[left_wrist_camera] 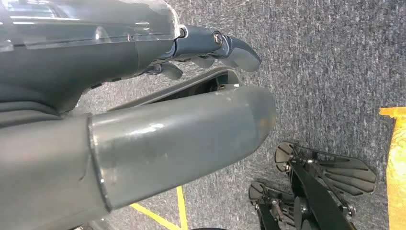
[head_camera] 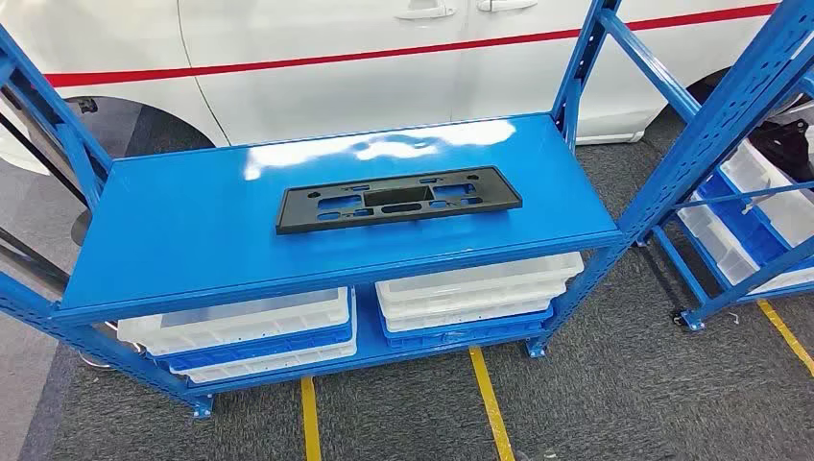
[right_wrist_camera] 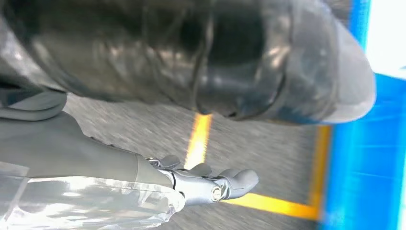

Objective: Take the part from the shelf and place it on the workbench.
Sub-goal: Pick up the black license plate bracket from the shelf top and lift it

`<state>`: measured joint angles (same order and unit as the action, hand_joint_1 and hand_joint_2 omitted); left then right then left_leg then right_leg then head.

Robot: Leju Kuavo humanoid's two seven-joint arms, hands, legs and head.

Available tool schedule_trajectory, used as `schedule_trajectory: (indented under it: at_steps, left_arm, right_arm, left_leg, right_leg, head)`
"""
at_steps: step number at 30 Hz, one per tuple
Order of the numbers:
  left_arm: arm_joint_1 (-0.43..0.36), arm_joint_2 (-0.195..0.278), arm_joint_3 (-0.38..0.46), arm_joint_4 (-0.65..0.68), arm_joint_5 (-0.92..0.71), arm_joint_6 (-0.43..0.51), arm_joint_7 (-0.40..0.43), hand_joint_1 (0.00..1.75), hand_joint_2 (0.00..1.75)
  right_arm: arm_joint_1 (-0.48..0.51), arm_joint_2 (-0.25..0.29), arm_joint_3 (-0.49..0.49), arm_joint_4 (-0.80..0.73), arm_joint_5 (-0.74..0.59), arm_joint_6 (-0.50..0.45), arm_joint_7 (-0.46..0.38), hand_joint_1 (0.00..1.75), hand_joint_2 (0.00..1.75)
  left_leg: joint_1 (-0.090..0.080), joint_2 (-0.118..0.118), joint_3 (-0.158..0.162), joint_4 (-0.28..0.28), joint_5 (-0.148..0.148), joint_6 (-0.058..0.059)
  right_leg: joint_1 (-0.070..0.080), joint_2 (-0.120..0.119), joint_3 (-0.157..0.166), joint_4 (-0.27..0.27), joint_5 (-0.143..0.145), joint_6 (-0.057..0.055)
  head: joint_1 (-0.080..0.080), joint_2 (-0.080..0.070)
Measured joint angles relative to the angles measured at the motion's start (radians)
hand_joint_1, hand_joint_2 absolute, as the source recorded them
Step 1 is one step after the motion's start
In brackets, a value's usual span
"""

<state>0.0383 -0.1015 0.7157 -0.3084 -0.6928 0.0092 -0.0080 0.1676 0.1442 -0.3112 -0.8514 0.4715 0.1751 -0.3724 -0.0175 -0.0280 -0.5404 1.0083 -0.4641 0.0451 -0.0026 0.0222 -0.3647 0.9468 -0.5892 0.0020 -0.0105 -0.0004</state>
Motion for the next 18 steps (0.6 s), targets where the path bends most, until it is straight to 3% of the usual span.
schedule_trajectory:
  at_steps: [8, 18]
  left_arm:
    - [-0.018, -0.007, 0.104, 0.016, -0.094, -0.008, 0.002, 0.00, 0.00]
    - [-0.040, -0.019, 0.215, 0.035, -0.195, -0.008, 0.006, 0.00, 0.00]
  right_arm:
    - [0.043, -0.017, 0.091, -0.228, 0.004, -0.003, -0.058, 0.00, 0.00]
    - [0.097, -0.104, 0.263, -0.533, -0.003, -0.024, -0.134, 0.00, 0.00]
  left_leg:
    - [0.000, 0.000, 0.000, 0.000, 0.000, 0.000]
    - [0.000, 0.000, 0.000, 0.000, 0.000, 0.000]
  right_leg:
    - [0.000, 0.000, 0.000, 0.000, 0.000, 0.000]
    - [0.000, 0.000, 0.000, 0.000, 0.000, 0.000]
  head:
    - [0.000, 0.000]
    - [0.000, 0.000]
